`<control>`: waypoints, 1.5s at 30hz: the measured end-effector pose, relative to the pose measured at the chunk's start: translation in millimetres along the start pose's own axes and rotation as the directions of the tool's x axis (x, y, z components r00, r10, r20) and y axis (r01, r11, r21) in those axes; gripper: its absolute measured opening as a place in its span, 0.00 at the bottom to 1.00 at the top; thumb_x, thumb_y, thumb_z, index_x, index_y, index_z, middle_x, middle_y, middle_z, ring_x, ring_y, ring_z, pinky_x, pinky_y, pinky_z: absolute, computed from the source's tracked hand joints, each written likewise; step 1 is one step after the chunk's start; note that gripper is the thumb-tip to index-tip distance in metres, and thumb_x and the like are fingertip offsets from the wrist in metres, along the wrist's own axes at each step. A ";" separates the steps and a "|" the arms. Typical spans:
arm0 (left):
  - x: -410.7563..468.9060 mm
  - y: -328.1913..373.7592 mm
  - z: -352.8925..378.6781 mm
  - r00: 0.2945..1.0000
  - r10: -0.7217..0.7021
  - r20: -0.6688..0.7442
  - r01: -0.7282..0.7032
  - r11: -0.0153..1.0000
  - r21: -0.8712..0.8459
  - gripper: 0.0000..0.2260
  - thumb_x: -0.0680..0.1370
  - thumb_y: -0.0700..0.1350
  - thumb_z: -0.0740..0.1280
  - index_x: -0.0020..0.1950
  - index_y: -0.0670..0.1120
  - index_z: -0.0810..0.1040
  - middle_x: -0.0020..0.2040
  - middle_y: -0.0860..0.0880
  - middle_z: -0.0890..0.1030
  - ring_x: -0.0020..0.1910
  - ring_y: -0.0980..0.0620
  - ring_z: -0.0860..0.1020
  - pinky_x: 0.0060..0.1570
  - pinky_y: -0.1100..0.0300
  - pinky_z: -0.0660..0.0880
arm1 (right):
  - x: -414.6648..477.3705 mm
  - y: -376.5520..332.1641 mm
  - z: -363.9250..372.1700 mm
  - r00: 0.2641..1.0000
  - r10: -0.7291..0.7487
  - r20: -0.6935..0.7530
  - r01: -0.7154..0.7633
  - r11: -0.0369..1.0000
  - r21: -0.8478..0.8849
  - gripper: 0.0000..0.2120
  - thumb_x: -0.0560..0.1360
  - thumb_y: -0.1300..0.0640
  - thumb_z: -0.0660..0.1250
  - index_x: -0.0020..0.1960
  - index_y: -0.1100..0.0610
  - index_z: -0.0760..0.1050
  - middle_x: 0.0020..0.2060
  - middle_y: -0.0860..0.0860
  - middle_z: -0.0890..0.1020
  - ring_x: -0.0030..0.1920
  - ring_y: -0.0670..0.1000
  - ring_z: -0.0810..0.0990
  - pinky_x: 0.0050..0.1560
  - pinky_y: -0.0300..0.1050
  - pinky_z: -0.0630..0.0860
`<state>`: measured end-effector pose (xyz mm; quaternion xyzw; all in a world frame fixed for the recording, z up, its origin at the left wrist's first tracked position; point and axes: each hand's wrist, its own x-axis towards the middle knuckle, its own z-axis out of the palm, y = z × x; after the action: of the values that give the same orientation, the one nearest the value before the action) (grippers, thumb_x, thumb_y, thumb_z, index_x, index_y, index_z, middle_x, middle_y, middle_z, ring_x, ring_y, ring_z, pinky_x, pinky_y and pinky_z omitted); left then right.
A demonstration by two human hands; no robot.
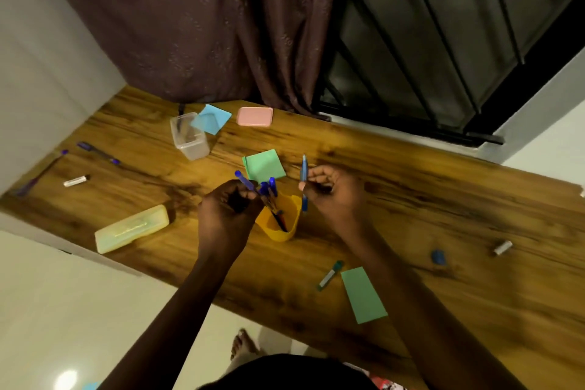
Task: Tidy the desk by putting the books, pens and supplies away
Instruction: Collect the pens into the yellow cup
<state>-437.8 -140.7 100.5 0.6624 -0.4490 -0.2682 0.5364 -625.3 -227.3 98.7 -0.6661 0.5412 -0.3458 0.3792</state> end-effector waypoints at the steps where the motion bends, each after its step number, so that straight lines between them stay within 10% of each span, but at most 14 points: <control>1: -0.5 -1.9 -0.9 1.000 0.009 0.012 -0.009 0.999 0.039 0.08 0.73 0.35 0.76 0.40 0.45 0.79 0.39 0.47 0.84 0.37 0.56 0.81 0.38 0.62 0.77 | -1.1 -2.2 5.8 1.000 -0.002 0.010 0.002 1.000 0.004 0.08 0.74 0.53 0.76 0.53 0.49 0.83 0.45 0.40 0.84 0.47 0.35 0.80 0.45 0.32 0.77; 12: 8.8 -30.3 -12.0 0.991 0.003 0.135 -0.036 0.970 0.239 0.09 0.72 0.38 0.76 0.50 0.48 0.84 0.37 0.54 0.85 0.35 0.59 0.83 0.34 0.64 0.77 | -1.2 -26.4 37.5 0.991 -0.113 0.077 0.123 0.985 -0.125 0.14 0.80 0.53 0.70 0.65 0.49 0.78 0.54 0.45 0.84 0.55 0.41 0.81 0.55 0.41 0.80; 19: 23.0 -37.7 -14.0 0.964 -0.081 0.254 0.025 0.976 0.218 0.07 0.73 0.39 0.75 0.48 0.48 0.83 0.36 0.54 0.84 0.35 0.59 0.82 0.30 0.69 0.73 | -10.6 -23.5 55.1 0.990 -0.076 0.117 0.109 0.946 -0.305 0.12 0.79 0.57 0.70 0.62 0.52 0.80 0.55 0.47 0.85 0.54 0.43 0.82 0.47 0.22 0.67; 27: 33.7 -42.0 -21.9 0.948 -0.138 0.286 0.087 0.979 0.182 0.12 0.72 0.45 0.78 0.53 0.50 0.83 0.41 0.53 0.86 0.39 0.59 0.84 0.37 0.66 0.79 | -9.5 -18.1 58.2 0.991 -0.043 0.130 0.088 0.927 -0.364 0.11 0.77 0.56 0.72 0.59 0.51 0.80 0.52 0.47 0.86 0.52 0.46 0.84 0.52 0.44 0.81; 33: 43.4 -30.1 -49.7 0.986 -0.101 0.131 0.078 0.982 0.172 0.09 0.77 0.54 0.73 0.52 0.51 0.84 0.42 0.55 0.86 0.37 0.59 0.84 0.35 0.65 0.78 | 19.5 -44.8 50.2 0.983 -0.165 0.075 0.181 0.931 -0.316 0.10 0.79 0.52 0.69 0.59 0.50 0.80 0.56 0.45 0.85 0.57 0.44 0.83 0.52 0.39 0.82; 39: 66.1 -32.4 -94.1 0.990 -0.128 -0.049 0.134 0.983 0.128 0.03 0.78 0.48 0.73 0.47 0.50 0.84 0.40 0.53 0.86 0.39 0.54 0.84 0.42 0.50 0.83 | 59.0 -90.8 73.1 0.957 -0.265 0.117 0.284 0.938 -0.199 0.05 0.78 0.56 0.71 0.53 0.52 0.81 0.45 0.42 0.83 0.41 0.35 0.78 0.40 0.23 0.73; 45: 95.8 -49.3 -166.5 0.967 -0.148 -0.206 0.191 0.959 0.210 0.04 0.78 0.47 0.72 0.46 0.50 0.85 0.36 0.53 0.86 0.35 0.52 0.84 0.40 0.45 0.83 | 98.9 -133.7 126.0 0.901 -0.360 0.242 0.409 0.890 -0.201 0.05 0.76 0.55 0.70 0.51 0.51 0.83 0.45 0.42 0.85 0.44 0.42 0.83 0.44 0.37 0.80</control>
<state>-239.9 -146.0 112.5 0.7782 -0.3655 -0.1961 0.4715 -436.9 -291.1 161.6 -0.8334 0.3962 -0.2761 0.2688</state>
